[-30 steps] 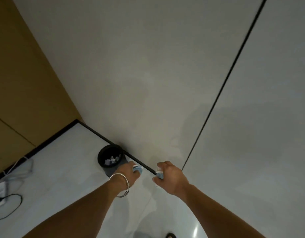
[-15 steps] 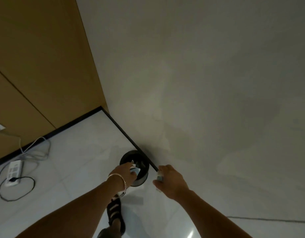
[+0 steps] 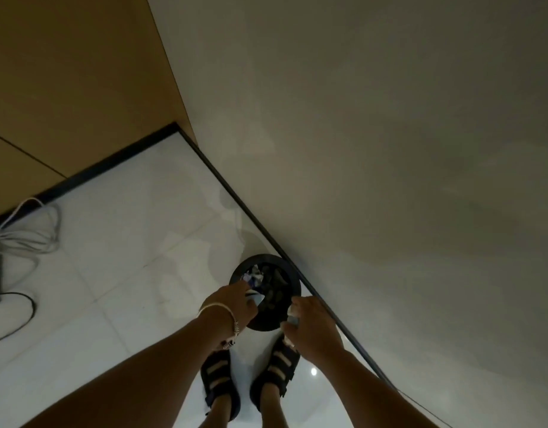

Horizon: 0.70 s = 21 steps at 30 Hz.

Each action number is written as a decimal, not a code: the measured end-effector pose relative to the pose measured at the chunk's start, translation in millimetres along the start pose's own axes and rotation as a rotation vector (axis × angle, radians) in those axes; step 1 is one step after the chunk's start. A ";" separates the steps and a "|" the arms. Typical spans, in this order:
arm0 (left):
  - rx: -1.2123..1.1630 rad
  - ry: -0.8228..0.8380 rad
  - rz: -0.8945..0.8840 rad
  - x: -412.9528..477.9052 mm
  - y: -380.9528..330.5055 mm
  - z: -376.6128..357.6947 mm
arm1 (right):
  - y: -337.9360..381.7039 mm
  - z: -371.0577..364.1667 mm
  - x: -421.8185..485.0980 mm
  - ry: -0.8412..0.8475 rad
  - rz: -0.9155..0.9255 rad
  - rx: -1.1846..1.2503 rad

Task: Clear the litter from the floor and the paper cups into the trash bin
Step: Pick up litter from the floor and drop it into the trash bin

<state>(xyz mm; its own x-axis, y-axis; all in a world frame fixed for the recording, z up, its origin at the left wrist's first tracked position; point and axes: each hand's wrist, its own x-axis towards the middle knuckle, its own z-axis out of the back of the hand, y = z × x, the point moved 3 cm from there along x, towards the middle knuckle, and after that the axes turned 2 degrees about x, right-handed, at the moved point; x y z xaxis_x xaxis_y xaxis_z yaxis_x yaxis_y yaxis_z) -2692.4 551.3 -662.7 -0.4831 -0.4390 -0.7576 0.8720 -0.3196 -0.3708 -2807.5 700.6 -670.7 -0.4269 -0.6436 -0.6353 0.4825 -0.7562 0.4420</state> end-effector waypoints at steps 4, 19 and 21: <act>0.026 0.050 0.042 74.1 20.4 -44.4 | -24.7 -44.5 72.0 0.038 0.006 -0.013; 0.002 0.087 0.102 127.7 65.5 -87.2 | -72.1 -97.2 117.9 0.070 0.000 -0.102; 0.009 0.075 0.093 117.1 57.9 -75.2 | -65.2 -82.0 106.0 0.078 0.003 -0.099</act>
<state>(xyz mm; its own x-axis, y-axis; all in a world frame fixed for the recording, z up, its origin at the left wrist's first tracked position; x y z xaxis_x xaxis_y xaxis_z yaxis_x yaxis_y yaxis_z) -2692.5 544.5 -813.2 -0.3921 -0.4029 -0.8270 0.9121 -0.2876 -0.2923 -2821.4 691.3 -818.7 -0.3666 -0.6321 -0.6827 0.5584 -0.7364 0.3819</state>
